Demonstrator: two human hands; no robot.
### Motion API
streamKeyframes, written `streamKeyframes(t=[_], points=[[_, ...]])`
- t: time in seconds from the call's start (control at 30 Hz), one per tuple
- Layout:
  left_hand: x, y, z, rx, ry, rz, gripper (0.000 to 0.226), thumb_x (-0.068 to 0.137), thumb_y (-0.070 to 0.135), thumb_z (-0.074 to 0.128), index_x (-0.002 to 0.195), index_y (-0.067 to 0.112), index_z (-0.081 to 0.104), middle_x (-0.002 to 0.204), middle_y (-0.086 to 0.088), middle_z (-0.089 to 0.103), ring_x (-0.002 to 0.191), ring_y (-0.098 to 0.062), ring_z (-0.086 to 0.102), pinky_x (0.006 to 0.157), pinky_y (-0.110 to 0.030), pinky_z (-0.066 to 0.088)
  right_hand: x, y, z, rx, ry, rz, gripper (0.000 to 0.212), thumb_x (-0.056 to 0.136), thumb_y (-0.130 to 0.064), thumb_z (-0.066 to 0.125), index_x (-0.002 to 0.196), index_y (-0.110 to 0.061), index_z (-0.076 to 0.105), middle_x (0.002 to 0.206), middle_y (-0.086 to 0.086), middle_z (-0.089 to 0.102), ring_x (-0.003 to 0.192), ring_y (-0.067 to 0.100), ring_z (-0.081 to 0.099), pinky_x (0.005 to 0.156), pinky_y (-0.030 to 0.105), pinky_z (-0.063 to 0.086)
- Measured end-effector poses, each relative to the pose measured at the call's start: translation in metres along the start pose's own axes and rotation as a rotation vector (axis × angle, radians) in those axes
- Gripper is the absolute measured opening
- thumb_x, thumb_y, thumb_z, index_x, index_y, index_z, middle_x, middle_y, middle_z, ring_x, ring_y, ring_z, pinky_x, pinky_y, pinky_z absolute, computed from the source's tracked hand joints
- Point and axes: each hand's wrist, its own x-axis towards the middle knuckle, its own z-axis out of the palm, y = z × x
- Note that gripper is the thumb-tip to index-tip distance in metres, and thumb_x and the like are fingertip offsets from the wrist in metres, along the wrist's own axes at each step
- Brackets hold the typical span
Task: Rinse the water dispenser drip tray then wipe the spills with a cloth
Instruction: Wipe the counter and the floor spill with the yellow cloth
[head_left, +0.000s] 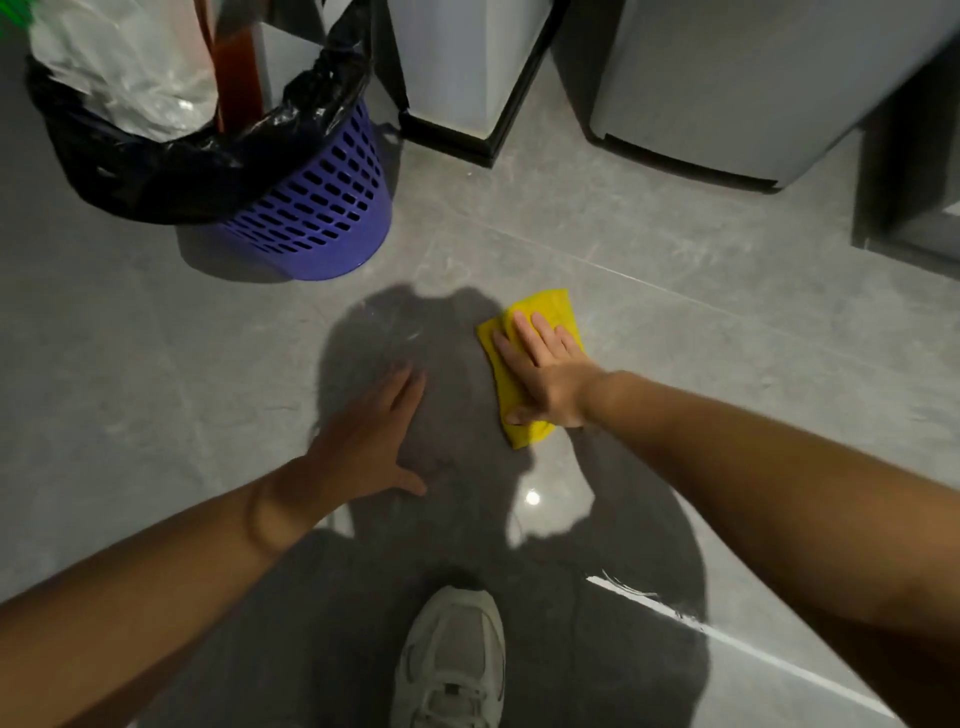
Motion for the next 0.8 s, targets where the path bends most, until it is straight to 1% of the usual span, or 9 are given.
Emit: streamKeyframes(t=[0.1, 0.17, 0.23, 0.3, 0.37, 0.43, 0.53, 0.63, 0.8], points=[[-0.007, -0.011, 0.003, 0.002, 0.041, -0.041, 0.148, 0.053, 0.077, 0.083, 0.164, 0.009, 0.015, 0.173, -0.013, 0.009, 0.158, -0.033, 0.018, 0.119, -0.049, 0.034, 0.032, 0.000, -0.029, -0.347, -0.089, -0.277, 0.124, 0.076, -0.076, 0.065, 0.163, -0.021, -0.004, 0.170, 0.022, -0.007, 0.154, 0.046, 0.000, 0.123, 0.054, 0.012], [-0.007, -0.012, 0.003, 0.014, 0.030, -0.033, 0.147, 0.053, 0.078, 0.082, 0.164, 0.007, 0.015, 0.174, -0.013, 0.009, 0.159, -0.032, 0.012, 0.122, -0.047, 0.028, 0.043, -0.007, -0.037, -0.519, -0.151, -0.448, 0.127, 0.074, -0.078, 0.065, 0.163, -0.020, -0.003, 0.170, 0.020, -0.003, 0.154, 0.045, 0.006, 0.124, 0.054, 0.014], [-0.006, -0.011, 0.002, 0.010, 0.009, -0.034, 0.148, 0.055, 0.079, 0.081, 0.164, 0.007, 0.011, 0.174, -0.012, 0.004, 0.160, -0.030, 0.005, 0.124, -0.046, 0.023, 0.041, -0.008, -0.039, -0.630, -0.185, -0.593, 0.124, 0.074, -0.077, 0.065, 0.164, -0.023, -0.003, 0.171, 0.015, -0.004, 0.155, 0.043, 0.006, 0.124, 0.053, 0.014], [-0.006, -0.009, 0.000, 0.011, -0.007, -0.036, 0.148, 0.056, 0.078, 0.081, 0.164, 0.008, 0.008, 0.174, -0.010, 0.001, 0.160, -0.029, 0.002, 0.126, -0.047, 0.022, 0.025, -0.006, -0.040, -0.738, -0.199, -0.702, 0.127, 0.071, -0.079, 0.066, 0.164, -0.025, -0.002, 0.172, 0.013, -0.003, 0.156, 0.041, 0.007, 0.123, 0.053, 0.017], [-0.007, -0.008, -0.003, 0.016, -0.011, -0.030, 0.147, 0.057, 0.078, 0.081, 0.164, 0.008, 0.008, 0.174, -0.010, 0.002, 0.160, -0.030, 0.002, 0.126, -0.049, 0.022, -0.003, -0.001, -0.036, -0.790, -0.234, -0.738, 0.131, 0.067, -0.079, 0.069, 0.164, -0.026, -0.001, 0.172, 0.012, 0.001, 0.155, 0.041, 0.009, 0.122, 0.053, 0.017], [-0.008, -0.007, -0.005, 0.027, -0.009, -0.021, 0.146, 0.058, 0.077, 0.081, 0.165, 0.009, 0.010, 0.175, -0.010, 0.003, 0.160, -0.030, 0.003, 0.126, -0.050, 0.023, -0.042, 0.012, -0.024, -0.739, -0.255, -0.715, 0.130, 0.065, -0.078, 0.072, 0.164, -0.029, 0.003, 0.172, 0.008, 0.004, 0.156, 0.039, 0.010, 0.123, 0.053, 0.017], [-0.007, -0.004, -0.007, 0.077, -0.022, 0.038, 0.142, 0.060, 0.075, 0.082, 0.166, 0.014, 0.009, 0.175, -0.007, 0.003, 0.160, -0.030, 0.002, 0.126, -0.047, 0.021, -0.108, 0.036, 0.004, -0.675, -0.183, -0.624, 0.132, 0.053, -0.078, 0.077, 0.162, -0.029, 0.021, 0.170, 0.006, 0.016, 0.154, 0.036, 0.020, 0.122, 0.052, 0.028], [-0.007, 0.008, -0.010, 0.129, -0.075, 0.123, 0.141, 0.061, 0.073, 0.082, 0.166, 0.019, 0.006, 0.175, -0.003, -0.004, 0.160, -0.030, -0.001, 0.125, -0.048, 0.021, -0.167, 0.047, 0.040, -0.554, -0.186, -0.471, 0.135, 0.050, -0.070, 0.085, 0.162, -0.028, 0.023, 0.168, 0.007, 0.010, 0.153, 0.038, 0.021, 0.119, 0.056, 0.030], [-0.006, 0.038, -0.004, 0.132, -0.120, 0.181, 0.140, 0.065, 0.068, 0.084, 0.166, 0.020, -0.001, 0.174, 0.000, -0.012, 0.160, -0.025, -0.007, 0.123, -0.047, 0.025, -0.263, 0.027, 0.102, -0.278, -0.096, -0.169, 0.140, 0.032, -0.066, 0.091, 0.156, -0.025, 0.042, 0.161, 0.012, 0.039, 0.143, 0.039, 0.044, 0.110, 0.057, 0.044]])
